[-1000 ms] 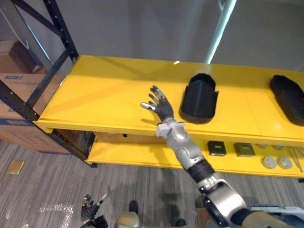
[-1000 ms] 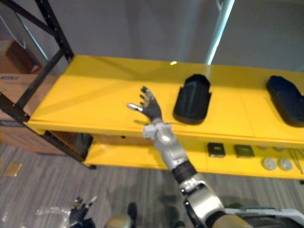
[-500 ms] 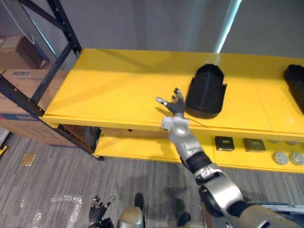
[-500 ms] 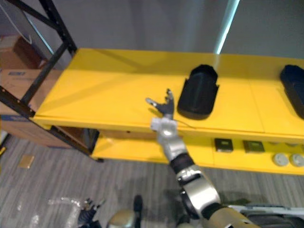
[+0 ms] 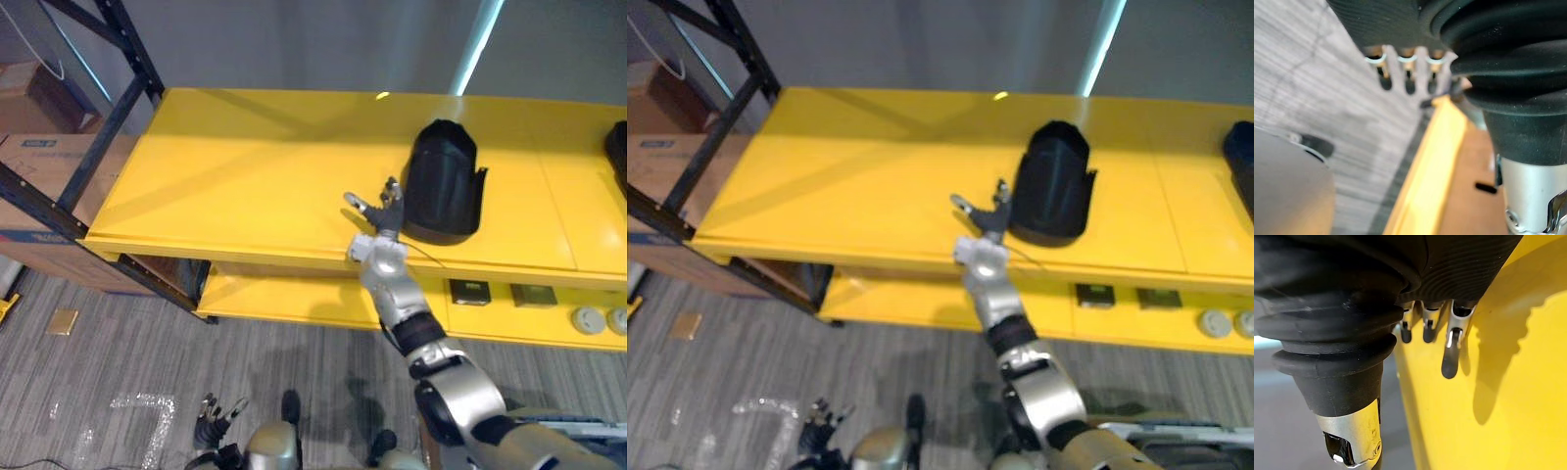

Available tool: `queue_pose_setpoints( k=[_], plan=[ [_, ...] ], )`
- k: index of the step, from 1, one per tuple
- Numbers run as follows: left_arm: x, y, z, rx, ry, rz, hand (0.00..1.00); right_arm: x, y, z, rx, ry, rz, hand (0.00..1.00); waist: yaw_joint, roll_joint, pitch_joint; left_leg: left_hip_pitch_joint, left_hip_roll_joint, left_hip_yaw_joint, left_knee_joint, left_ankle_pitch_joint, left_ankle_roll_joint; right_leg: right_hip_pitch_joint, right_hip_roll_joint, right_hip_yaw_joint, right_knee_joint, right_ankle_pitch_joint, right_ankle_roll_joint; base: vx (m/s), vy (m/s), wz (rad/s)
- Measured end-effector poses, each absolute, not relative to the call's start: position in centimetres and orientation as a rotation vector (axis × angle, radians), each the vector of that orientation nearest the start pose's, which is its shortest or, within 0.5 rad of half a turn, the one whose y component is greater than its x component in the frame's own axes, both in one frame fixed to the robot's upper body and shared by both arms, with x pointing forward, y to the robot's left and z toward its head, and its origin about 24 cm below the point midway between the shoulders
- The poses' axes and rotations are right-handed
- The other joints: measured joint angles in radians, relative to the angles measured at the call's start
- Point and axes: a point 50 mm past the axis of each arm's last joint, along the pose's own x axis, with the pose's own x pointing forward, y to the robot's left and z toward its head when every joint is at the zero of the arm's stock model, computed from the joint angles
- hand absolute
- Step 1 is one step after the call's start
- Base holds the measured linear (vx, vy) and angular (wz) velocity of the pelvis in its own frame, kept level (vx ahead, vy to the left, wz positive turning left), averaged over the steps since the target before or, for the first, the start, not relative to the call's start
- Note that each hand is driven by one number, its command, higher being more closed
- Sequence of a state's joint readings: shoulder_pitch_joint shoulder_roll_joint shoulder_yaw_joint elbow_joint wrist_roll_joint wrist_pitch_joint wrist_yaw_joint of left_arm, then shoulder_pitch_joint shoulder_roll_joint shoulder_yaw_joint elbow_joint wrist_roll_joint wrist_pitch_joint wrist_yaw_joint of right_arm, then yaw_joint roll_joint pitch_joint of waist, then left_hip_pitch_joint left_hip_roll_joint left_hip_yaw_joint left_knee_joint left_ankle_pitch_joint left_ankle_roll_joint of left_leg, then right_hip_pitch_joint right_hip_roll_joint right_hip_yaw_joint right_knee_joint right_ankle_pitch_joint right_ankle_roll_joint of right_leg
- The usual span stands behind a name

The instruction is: Walk over and take plastic housings, then place them on the shelf

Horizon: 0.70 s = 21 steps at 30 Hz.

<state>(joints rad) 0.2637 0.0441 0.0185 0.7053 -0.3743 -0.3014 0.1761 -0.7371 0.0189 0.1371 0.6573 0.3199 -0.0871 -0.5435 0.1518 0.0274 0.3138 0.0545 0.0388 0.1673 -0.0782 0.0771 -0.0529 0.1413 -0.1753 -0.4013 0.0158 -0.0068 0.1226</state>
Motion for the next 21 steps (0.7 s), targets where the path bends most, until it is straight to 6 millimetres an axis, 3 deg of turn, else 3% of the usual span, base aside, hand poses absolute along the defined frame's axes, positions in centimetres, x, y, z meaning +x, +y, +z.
queue_pose_setpoints(
  k=[21],
  plan=[
    [10.6, 19.4, -12.5, -0.224, 0.668, 0.5, 0.0, 37.1, -11.5, 10.7, 0.2, -0.055, -0.332, 0.0, -0.001, 0.002, 0.001, 0.015, -0.016, -0.013, -0.003, 0.003, 0.004, 0.024, -0.011, -0.012, -0.011, 0.001, 0.011, 0.0, 0.002, 0.02]
  ],
)
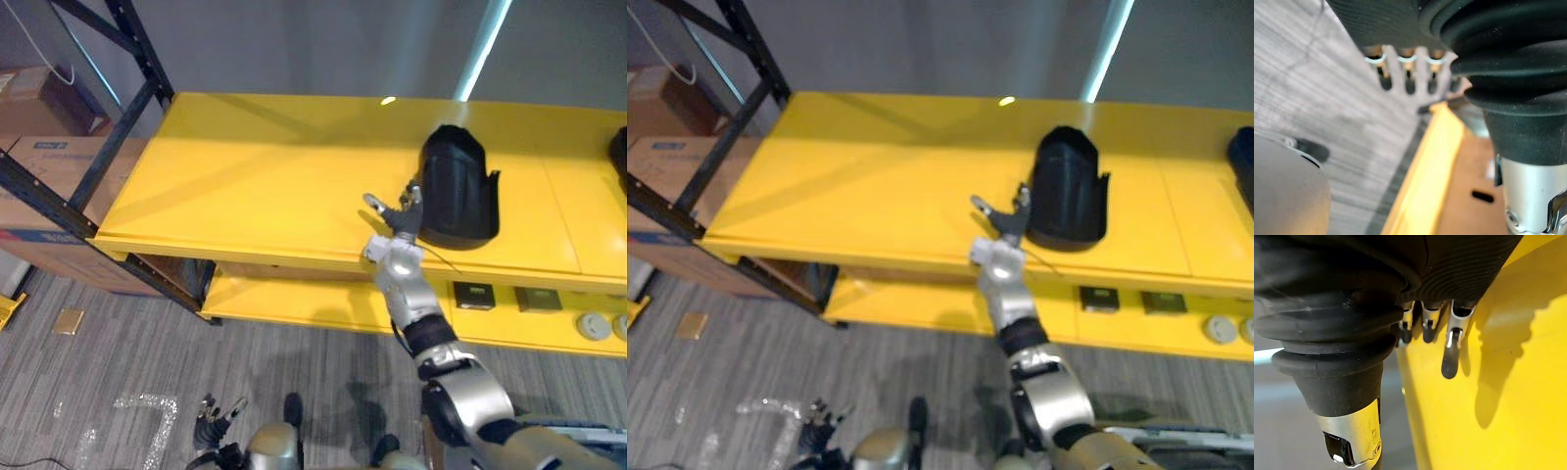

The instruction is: Walk over and take plastic housings, then place them on the shelf

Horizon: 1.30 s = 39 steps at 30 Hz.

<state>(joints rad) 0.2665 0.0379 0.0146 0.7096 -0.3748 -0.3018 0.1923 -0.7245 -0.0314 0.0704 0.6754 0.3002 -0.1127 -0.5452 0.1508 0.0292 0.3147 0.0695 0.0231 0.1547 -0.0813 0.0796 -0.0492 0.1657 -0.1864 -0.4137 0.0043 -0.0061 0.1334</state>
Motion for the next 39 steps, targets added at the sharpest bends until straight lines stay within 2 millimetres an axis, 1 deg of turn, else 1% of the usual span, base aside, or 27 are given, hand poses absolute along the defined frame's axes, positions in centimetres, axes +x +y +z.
queue_pose_setpoints(
  k=[4, 7, 8, 9, 10, 11, 12, 13, 14, 15, 16, 17, 18, 20, 21, 22, 23, 25, 27, 32, 36, 39],
  plan=[
    [10.6, 19.4, -12.5, -0.224, 0.669, 0.499, 0.0, 37.2, -11.7, 10.7, 0.197, -0.066, -0.322, 0.0, 0.0, 0.002, 0.001, 0.0, -0.002, 0.0, -0.001, 0.0, 0.0, 0.0, -0.002, 0.0, 0.0, 0.001, 0.002, 0.0, 0.0, 0.0],
    [10.5, 19.4, -12.6, -0.225, 0.673, 0.498, 0.0, 37.1, -11.3, 11.2, 0.205, -0.122, -0.266, 0.0, -0.001, 0.004, 0.002, -0.001, -0.002, 0.003, -0.001, 0.0, 0.0, -0.003, -0.002, 0.003, 0.0, 0.002, 0.002, 0.0, 0.003, -0.02],
    [10.6, 19.4, -12.6, -0.224, 0.673, 0.496, 0.0, 37.1, -11.0, 11.8, 0.185, -0.159, -0.232, 0.0, -0.001, 0.003, 0.002, -0.003, 0.003, 0.011, 0.0, 0.0, 0.001, -0.008, 0.0, 0.01, 0.0, 0.004, -0.001, 0.01, 0.006, -0.13],
    [10.6, 19.4, -12.6, -0.224, 0.675, 0.495, 0.0, 36.6, -10.3, 13.1, 0.172, -0.233, -0.165, 0.0, -0.002, 0.003, 0.002, -0.007, 0.005, 0.018, 0.0, 0.0, 0.0, -0.017, 0.003, 0.019, -0.002, 0.008, -0.004, 0.02, 0.007, -0.16],
    [10.6, 19.4, -12.6, -0.224, 0.675, 0.495, 0.0, 36.2, -9.9, 13.8, 0.168, -0.278, -0.129, 0.0, -0.003, 0.003, 0.002, -0.01, 0.007, 0.021, 0.0, 0.0, 0.0, -0.023, 0.005, 0.025, -0.002, 0.009, -0.006, 0.03, 0.002, -0.15],
    [10.6, 19.5, -12.6, -0.223, 0.674, 0.495, 0.0, 35.0, -9.3, 15.3, 0.179, -0.377, -0.054, 1.0, -0.009, 0.002, 0.002, -0.018, 0.012, 0.025, 0.0, 0.0, 0.0, -0.03, 0.009, 0.03, -0.004, 0.012, -0.01, 0.03, -0.007, -0.08],
    [10.6, 19.5, -12.6, -0.221, 0.673, 0.494, 0.0, 34.3, -9.0, 15.9, 0.179, -0.423, -0.015, 1.0, -0.015, 0.0, 0.003, -0.02, 0.013, 0.025, 0.0, 0.0, 0.0, -0.031, 0.011, 0.031, -0.005, 0.013, -0.011, 0.03, -0.018, -0.06],
    [10.5, 19.8, -12.6, -0.215, 0.673, 0.496, 0.0, 32.9, -8.4, 17.0, 0.177, -0.5, 0.068, 1.0, -0.029, -0.008, 0.007, -0.019, 0.017, 0.028, 0.0, 0.0, 0.0, -0.031, 0.015, 0.033, -0.007, 0.013, -0.011, 0.03, -0.026, -0.1],
    [10.5, 20.0, -12.6, -0.207, 0.672, 0.494, 0.0, 31.4, -8.3, 17.8, 0.177, -0.563, 0.13, 1.0, -0.036, -0.017, 0.01, -0.019, 0.023, 0.04, 0.0, 0.0, 0.0, -0.038, 0.02, 0.041, -0.007, 0.013, -0.012, 0.02, -0.027, -0.18],
    [10.5, 20.1, -12.5, -0.204, 0.671, 0.494, 0.0, 30.7, -8.4, 18.0, 0.172, -0.59, 0.15, 1.0, -0.037, -0.021, 0.01, -0.02, 0.026, 0.049, 0.0, -0.001, -0.002, -0.044, 0.022, 0.051, -0.006, 0.014, -0.014, 0.01, -0.021, -0.31],
    [10.5, 20.4, -12.5, -0.201, 0.67, 0.504, 0.0, 29.4, -9.0, 18.4, 0.161, -0.635, 0.164, 1.0, -0.043, -0.031, 0.01, -0.021, 0.029, 0.059, 0.0, -0.004, -0.005, -0.054, 0.025, 0.064, -0.004, 0.015, -0.017, 0.01, -0.014, -0.28],
    [10.4, 20.6, -12.5, -0.201, 0.666, 0.515, 0.0, 28.3, -10.0, 18.4, 0.153, -0.657, 0.156, 1.0, -0.06, -0.04, 0.009, -0.025, 0.03, 0.067, 0.0, -0.004, -0.005, -0.063, 0.025, 0.068, 0.001, 0.015, -0.017, 0.01, -0.01, -0.25],
    [10.4, 20.8, -12.4, -0.199, 0.664, 0.519, 0.0, 27.9, -10.6, 18.2, 0.148, -0.66, 0.144, 1.0, -0.066, -0.045, 0.01, -0.026, 0.031, 0.072, 0.0, -0.006, -0.005, -0.067, 0.025, 0.073, 0.002, 0.015, -0.017, -0.01, 0.0, -0.2],
    [10.3, 21.3, -12.4, -0.193, 0.658, 0.544, 0.0, 26.7, -13.2, 17.1, 0.125, -0.638, 0.068, 1.0, -0.09, -0.063, 0.006, -0.036, 0.03, 0.087, 0.0, -0.009, -0.004, -0.091, 0.023, 0.089, 0.01, 0.015, -0.017, -0.01, 0.015, -0.2],
    [10.3, 21.4, -12.3, -0.193, 0.655, 0.552, 0.0, 26.5, -13.7, 16.6, 0.121, -0.624, 0.047, 1.0, -0.094, -0.067, 0.008, -0.036, 0.03, 0.097, 0.0, -0.01, -0.003, -0.096, 0.022, 0.093, 0.013, 0.015, -0.017, -0.01, 0.023, -0.18],
    [10.2, 21.5, -12.3, -0.192, 0.652, 0.561, 0.0, 26.0, -14.4, 15.9, 0.115, -0.598, 0.023, 1.0, -0.1, -0.071, 0.008, -0.037, 0.03, 0.103, 0.0, -0.012, -0.001, -0.101, 0.022, 0.101, 0.014, 0.016, -0.016, 0.01, 0.024, -0.24],
    [10.0, 21.5, -12.3, -0.19, 0.647, 0.561, 0.0, 25.4, -15.4, 14.7, 0.103, -0.554, -0.009, 1.0, -0.11, -0.076, 0.005, -0.036, 0.029, 0.11, 0.0, -0.014, 0.0, -0.109, 0.023, 0.115, 0.017, 0.016, -0.015, 0.02, 0.024, -0.23],
    [10.0, 21.5, -12.3, -0.186, 0.644, 0.558, 0.0, 24.9, -15.8, 13.5, 0.103, -0.507, -0.009, 1.0, -0.114, -0.076, 0.005, -0.036, 0.029, 0.118, 0.0, -0.015, 0.0, -0.114, 0.022, 0.12, 0.017, 0.017, -0.015, 0.02, 0.012, -0.12],
    [10.0, 21.5, -12.2, -0.185, 0.638, 0.556, 0.0, 24.1, -16.0, 11.9, 0.121, -0.439, -0.002, 1.0, -0.115, -0.077, 0.005, -0.037, 0.031, 0.118, 0.0, -0.017, -0.002, -0.114, 0.022, 0.121, 0.017, 0.016, -0.015, 0.0, 0.0, 0.0],
    [10.1, 21.5, -12.1, -0.178, 0.628, 0.545, 0.0, 24.0, -16.3, 10.7, 0.115, -0.407, -0.004, 1.0, -0.115, -0.081, 0.003, -0.04, 0.032, 0.118, 0.0, -0.017, -0.003, -0.117, 0.022, 0.121, 0.017, 0.016, -0.015, 0.0, 0.0, 0.0],
    [10.2, 21.9, -12.0, -0.156, 0.627, 0.527, 0.0, 24.2, -16.4, 9.4, 0.123, -0.35, 0.005, 1.0, -0.115, -0.094, -0.003, -0.054, 0.03, 0.116, 0.0, -0.017, -0.002, -0.132, 0.02, 0.12, 0.022, 0.016, -0.015, 0.0, 0.003, 0.01],
    [10.2, 22.0, -12.0, -0.152, 0.628, 0.527, 0.0, 24.3, -16.4, 8.9, 0.122, -0.327, 0.0, 1.0, -0.113, -0.098, -0.003, -0.054, 0.027, 0.112, 0.0, -0.017, -0.002, -0.132, 0.016, 0.119, 0.025, 0.016, -0.015, 0.01, 0.018, 0.04]
  ],
)
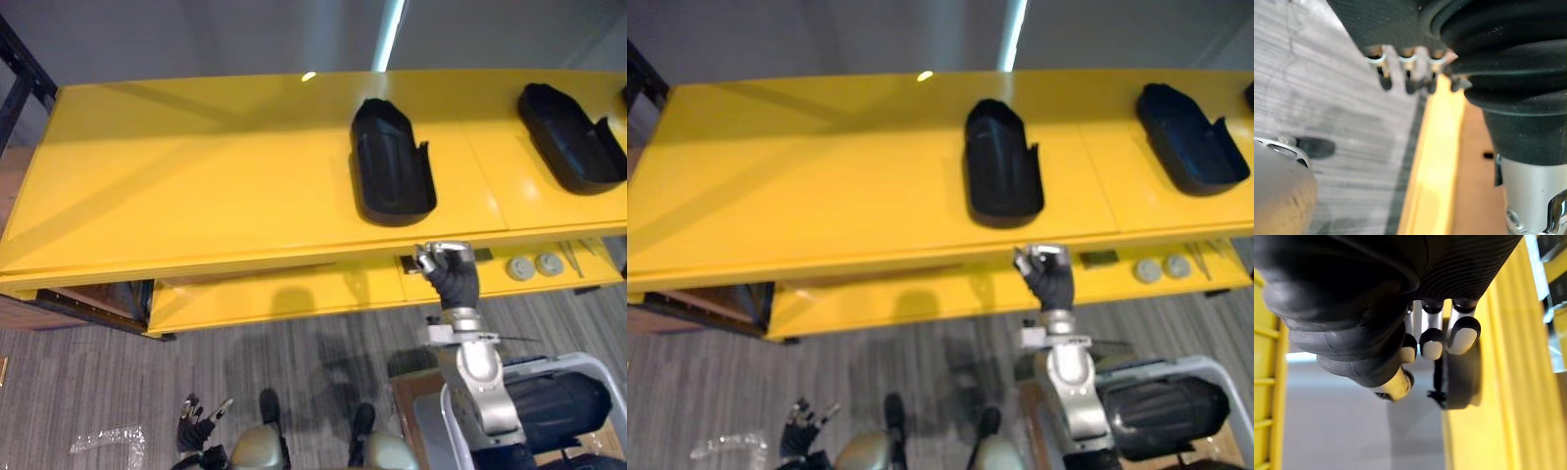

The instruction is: Walk over and take plastic housings, then place them on the shelf

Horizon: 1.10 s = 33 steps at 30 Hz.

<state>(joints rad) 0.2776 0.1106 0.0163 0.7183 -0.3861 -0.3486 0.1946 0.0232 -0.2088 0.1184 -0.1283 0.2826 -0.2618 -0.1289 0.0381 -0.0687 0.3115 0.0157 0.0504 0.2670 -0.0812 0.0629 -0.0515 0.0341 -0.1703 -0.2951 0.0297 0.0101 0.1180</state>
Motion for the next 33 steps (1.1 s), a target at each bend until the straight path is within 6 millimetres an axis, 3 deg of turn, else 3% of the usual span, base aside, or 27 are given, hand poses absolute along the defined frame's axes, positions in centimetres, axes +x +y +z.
queue_pose_setpoints(
  k=[5, 10, 15, 33],
  plan=[
    [10.7, 22.3, -11.6, -0.147, 0.603, 0.523, 0.0, 26.6, -15.9, 9.7, 0.117, -0.356, 0.01, 1.0, 0.003, -0.01, 0.025, -0.042, -0.001, -0.01, 0.058, -0.017, 0.011, -0.019, -0.011, -0.005, 0.022, 0.0, 0.0, -0.02, 0.009, 0.05],
    [11.0, 22.2, -11.6, -0.153, 0.609, 0.519, 0.0, 28.7, -15.5, 11.6, 0.124, -0.412, -0.02, 1.0, 0.016, 0.005, 0.066, -0.072, -0.005, -0.022, 0.085, -0.022, 0.017, -0.038, -0.021, -0.014, 0.042, -0.001, -0.001, -0.05, 0.024, 0.09],
    [11.3, 22.1, -11.6, -0.159, 0.61, 0.516, 0.0, 29.2, -15.6, 11.6, 0.122, -0.401, -0.048, 1.0, 0.041, 0.008, 0.084, -0.091, -0.007, -0.043, 0.09, -0.02, 0.019, -0.043, -0.023, -0.035, 0.045, -0.002, -0.002, -0.01, 0.007, 0.12],
    [12.0, 21.8, -11.6, -0.175, 0.623, 0.484, 0.0, 33.0, -16.6, 13.7, 0.11, -0.416, -0.119, 1.0, 0.046, 0.032, 0.114, -0.113, -0.008, -0.065, 0.128, -0.032, 0.023, -0.036, -0.027, -0.059, 0.053, -0.005, -0.004, 0.0, 0.004, 0.03]
  ],
)
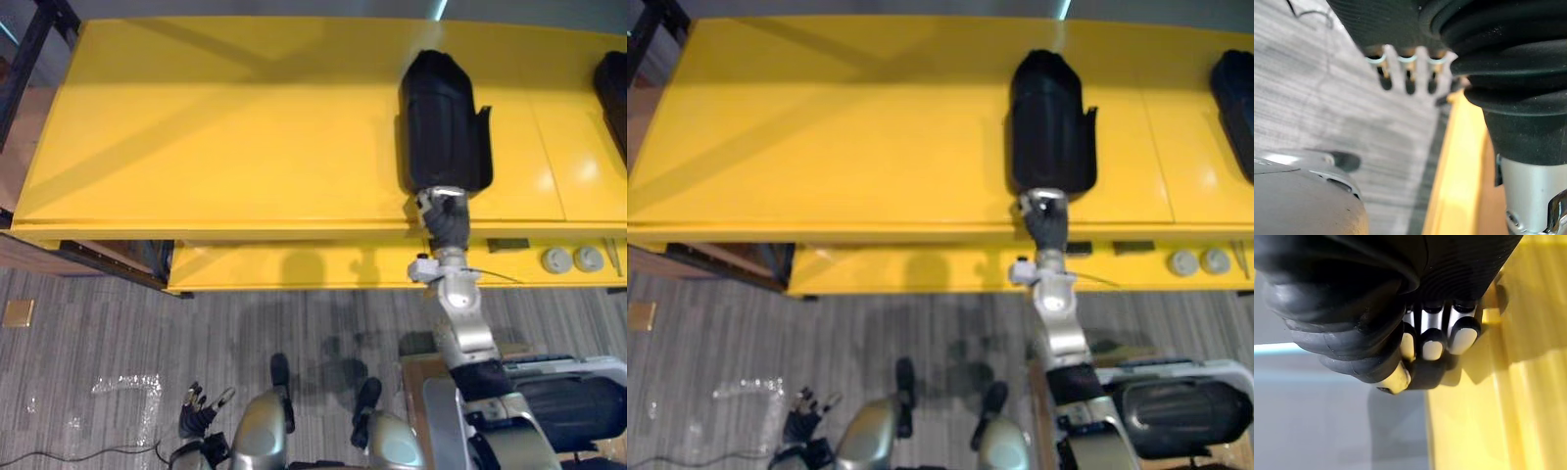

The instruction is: Walk over and take plastic housings, then place them on the shelf

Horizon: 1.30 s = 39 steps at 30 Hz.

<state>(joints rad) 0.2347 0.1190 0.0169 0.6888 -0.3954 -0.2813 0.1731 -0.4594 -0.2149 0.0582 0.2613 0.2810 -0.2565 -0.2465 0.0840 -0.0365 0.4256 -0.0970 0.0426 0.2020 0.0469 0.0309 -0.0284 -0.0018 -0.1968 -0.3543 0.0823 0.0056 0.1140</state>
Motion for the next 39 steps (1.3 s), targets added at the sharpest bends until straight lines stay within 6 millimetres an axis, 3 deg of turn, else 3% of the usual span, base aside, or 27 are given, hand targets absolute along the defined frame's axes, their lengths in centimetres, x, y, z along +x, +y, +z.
queue_pose_setpoints(
  k=[17, 32, 35, 39],
  plan=[
    [12.1, 21.5, -11.6, -0.185, 0.622, 0.48, 0.0, 35.4, -17.2, 15.8, 0.055, -0.437, -0.125, 1.0, 0.014, 0.019, 0.013, -0.006, -0.002, -0.012, 0.004, 0.002, 0.001, 0.002, -0.003, -0.015, 0.005, -0.003, -0.001, 0.0, 0.001, 0.01],
    [12.6, 21.1, -11.5, -0.18, 0.614, 0.453, 0.0, 35.9, -17.6, 16.6, 0.031, -0.453, -0.163, 1.0, 0.019, 0.031, 0.021, -0.005, 0.008, -0.022, -0.004, 0.01, -0.005, 0.002, 0.006, -0.025, 0.01, -0.011, -0.007, 0.0, -0.002, 0.02],
    [12.6, 21.0, -11.6, -0.178, 0.613, 0.444, 0.0, 34.5, -17.2, 16.4, 0.114, -0.49, -0.146, 1.0, 0.028, 0.03, 0.02, 0.024, 0.014, 0.005, -0.025, 0.012, -0.009, 0.009, 0.015, 0.004, -0.004, -0.008, -0.006, 0.03, -0.009, -0.25],
    [12.1, 21.3, -11.6, -0.156, 0.62, 0.445, 0.0, 27.8, -15.3, 14.5, 0.225, -0.561, -0.046, 1.0, -0.014, -0.009, -0.014, 0.103, 0.021, 0.078, -0.091, 0.012, -0.02, 0.036, 0.034, 0.061, -0.044, -0.005, -0.004, 0.1, -0.023, -0.45]
  ],
)
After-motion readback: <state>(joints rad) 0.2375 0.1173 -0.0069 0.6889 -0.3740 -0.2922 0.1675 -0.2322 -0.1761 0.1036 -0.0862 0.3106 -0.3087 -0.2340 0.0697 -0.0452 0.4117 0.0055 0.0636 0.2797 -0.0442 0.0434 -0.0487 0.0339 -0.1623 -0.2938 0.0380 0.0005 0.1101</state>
